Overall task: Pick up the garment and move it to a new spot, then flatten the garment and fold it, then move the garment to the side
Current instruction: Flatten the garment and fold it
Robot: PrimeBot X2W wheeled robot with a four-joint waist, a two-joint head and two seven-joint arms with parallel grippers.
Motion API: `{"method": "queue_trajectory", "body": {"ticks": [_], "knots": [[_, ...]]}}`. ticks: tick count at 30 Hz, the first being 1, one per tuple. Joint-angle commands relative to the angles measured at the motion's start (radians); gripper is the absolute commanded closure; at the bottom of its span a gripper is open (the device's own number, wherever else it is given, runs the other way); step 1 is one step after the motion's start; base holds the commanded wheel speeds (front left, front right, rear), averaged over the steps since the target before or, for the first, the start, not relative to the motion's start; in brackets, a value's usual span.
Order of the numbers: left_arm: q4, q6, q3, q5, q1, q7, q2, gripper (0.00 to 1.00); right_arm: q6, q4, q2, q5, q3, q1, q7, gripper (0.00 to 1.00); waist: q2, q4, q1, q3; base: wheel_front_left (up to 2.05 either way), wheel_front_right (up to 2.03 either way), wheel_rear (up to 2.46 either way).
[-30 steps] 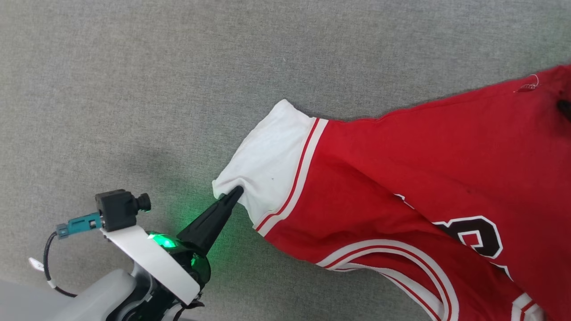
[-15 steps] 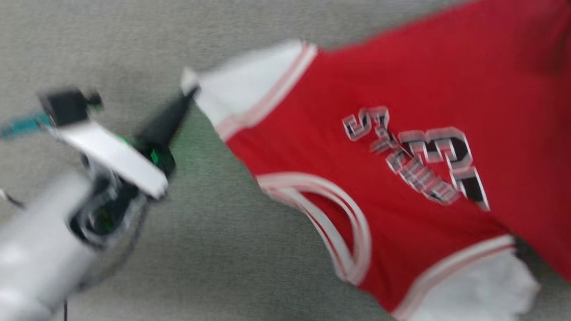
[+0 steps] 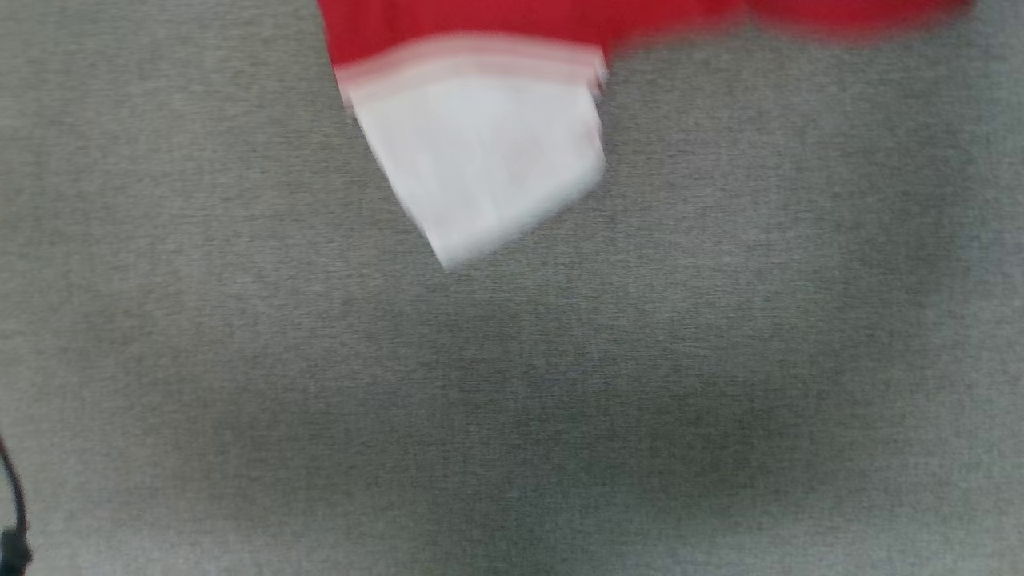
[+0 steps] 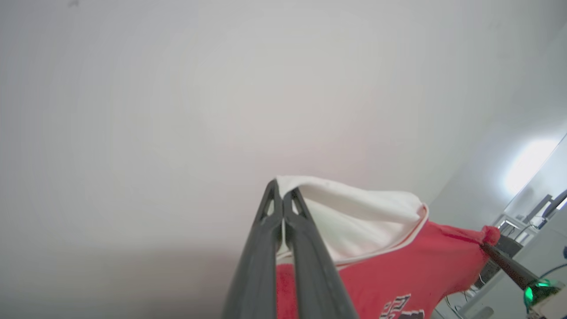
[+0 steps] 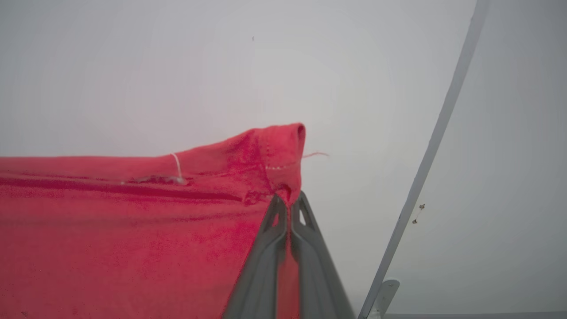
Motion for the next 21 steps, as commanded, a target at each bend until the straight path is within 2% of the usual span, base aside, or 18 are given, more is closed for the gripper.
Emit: {"method": "queue_trajectory", "body": {"ticks": [1, 6, 9, 16, 21], "knots": [[0.033, 0.003, 0.017, 0.014, -0.062, -0.020, -0.001, 1.00, -0.003, 0.030, 0.004, -0.024, -0.023, -0.045, -0.038, 1.00, 0.0000, -0.015, 0.0000, 0.007, 0.00, 0.00, 0.00], [0.063, 0.003, 0.061, -0.021, -0.147, -0.073, -0.020, 1.00, -0.004, 0.108, 0.020, -0.064, -0.058, -0.117, -0.109, 1.00, 0.0000, -0.018, 0.0000, -0.002, 0.00, 0.00, 0.00], [0.042, 0.003, 0.042, -0.041, -0.096, -0.053, -0.034, 1.00, -0.004, 0.167, 0.017, -0.070, -0.047, -0.097, -0.135, 1.00, 0.0000, -0.011, 0.0000, -0.012, 0.00, 0.00, 0.00], [-0.128, 0.002, -0.029, -0.110, 0.213, -0.050, -0.025, 1.00, -0.004, 0.231, -0.018, -0.002, 0.034, 0.078, -0.130, 1.00, 0.0000, 0.008, 0.0000, -0.046, 0.00, 0.00, 0.00], [-0.296, 0.002, -0.054, -0.163, 0.509, -0.091, -0.010, 1.00, -0.004, 0.173, -0.061, 0.114, 0.104, 0.285, -0.098, 1.00, 0.0000, 0.019, 0.0000, -0.086, 0.00, 0.00, 0.00]]}}
